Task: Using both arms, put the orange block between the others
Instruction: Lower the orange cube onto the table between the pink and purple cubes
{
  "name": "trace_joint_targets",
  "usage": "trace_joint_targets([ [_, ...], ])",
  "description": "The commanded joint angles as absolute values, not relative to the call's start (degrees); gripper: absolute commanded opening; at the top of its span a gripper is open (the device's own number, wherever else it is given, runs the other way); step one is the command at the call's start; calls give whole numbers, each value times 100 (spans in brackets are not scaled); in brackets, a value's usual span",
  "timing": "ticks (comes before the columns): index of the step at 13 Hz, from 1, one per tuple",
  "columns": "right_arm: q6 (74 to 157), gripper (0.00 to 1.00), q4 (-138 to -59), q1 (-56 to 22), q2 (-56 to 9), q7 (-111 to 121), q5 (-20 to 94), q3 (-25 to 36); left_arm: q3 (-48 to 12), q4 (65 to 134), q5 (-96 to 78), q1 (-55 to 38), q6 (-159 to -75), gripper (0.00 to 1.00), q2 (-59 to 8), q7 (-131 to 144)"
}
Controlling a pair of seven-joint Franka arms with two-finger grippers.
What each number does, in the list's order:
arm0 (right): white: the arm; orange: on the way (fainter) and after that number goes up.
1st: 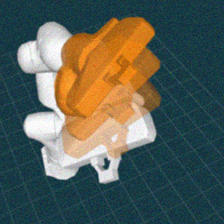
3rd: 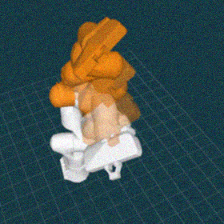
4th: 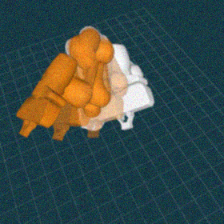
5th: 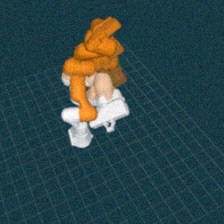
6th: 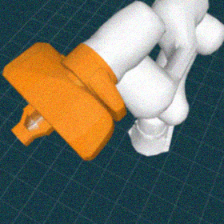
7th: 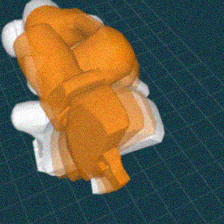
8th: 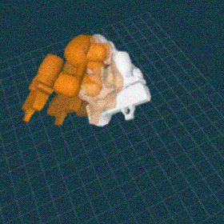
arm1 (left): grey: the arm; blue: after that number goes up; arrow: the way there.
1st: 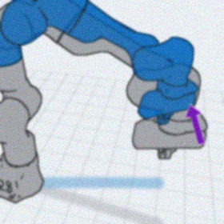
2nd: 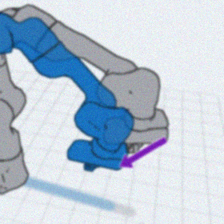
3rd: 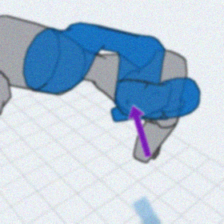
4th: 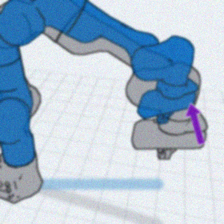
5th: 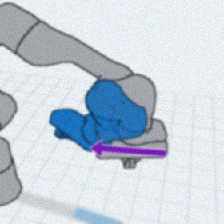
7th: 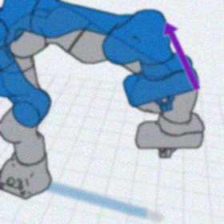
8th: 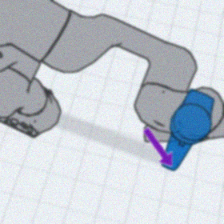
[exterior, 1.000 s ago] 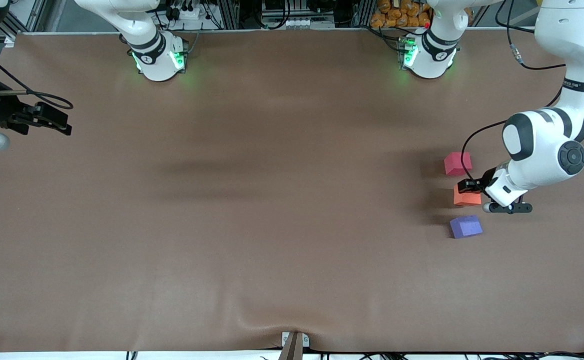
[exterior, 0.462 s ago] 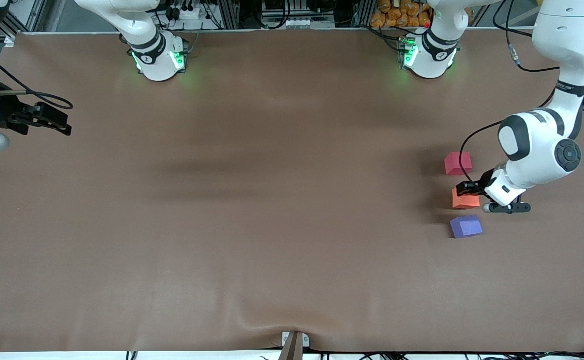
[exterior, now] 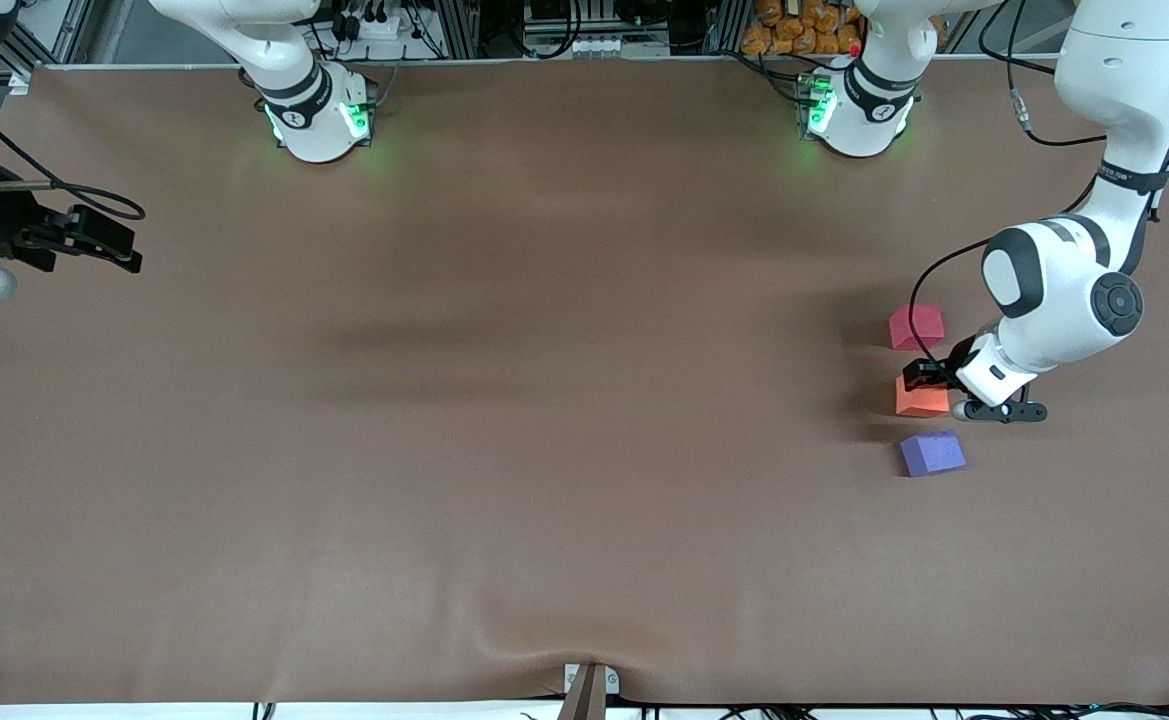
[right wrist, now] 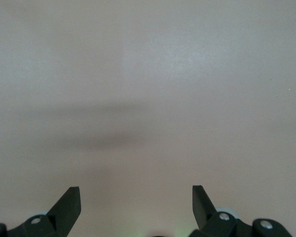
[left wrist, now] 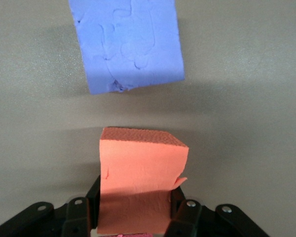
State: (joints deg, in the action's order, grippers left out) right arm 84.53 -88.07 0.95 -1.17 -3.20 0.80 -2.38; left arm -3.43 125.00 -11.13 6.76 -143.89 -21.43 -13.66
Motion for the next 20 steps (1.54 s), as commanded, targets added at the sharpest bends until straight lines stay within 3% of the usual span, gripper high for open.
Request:
trace_joint_targets([
  [1,8455,100,-8771,88,-97,-290,123,-246,-413,12577,-1257,826,-14493,22,-2100,-1556],
  [20,8473,100,-8780,167,-105,-264,149,-229,-492,12551,-1371,861,-14634,26,-2232,-1556],
])
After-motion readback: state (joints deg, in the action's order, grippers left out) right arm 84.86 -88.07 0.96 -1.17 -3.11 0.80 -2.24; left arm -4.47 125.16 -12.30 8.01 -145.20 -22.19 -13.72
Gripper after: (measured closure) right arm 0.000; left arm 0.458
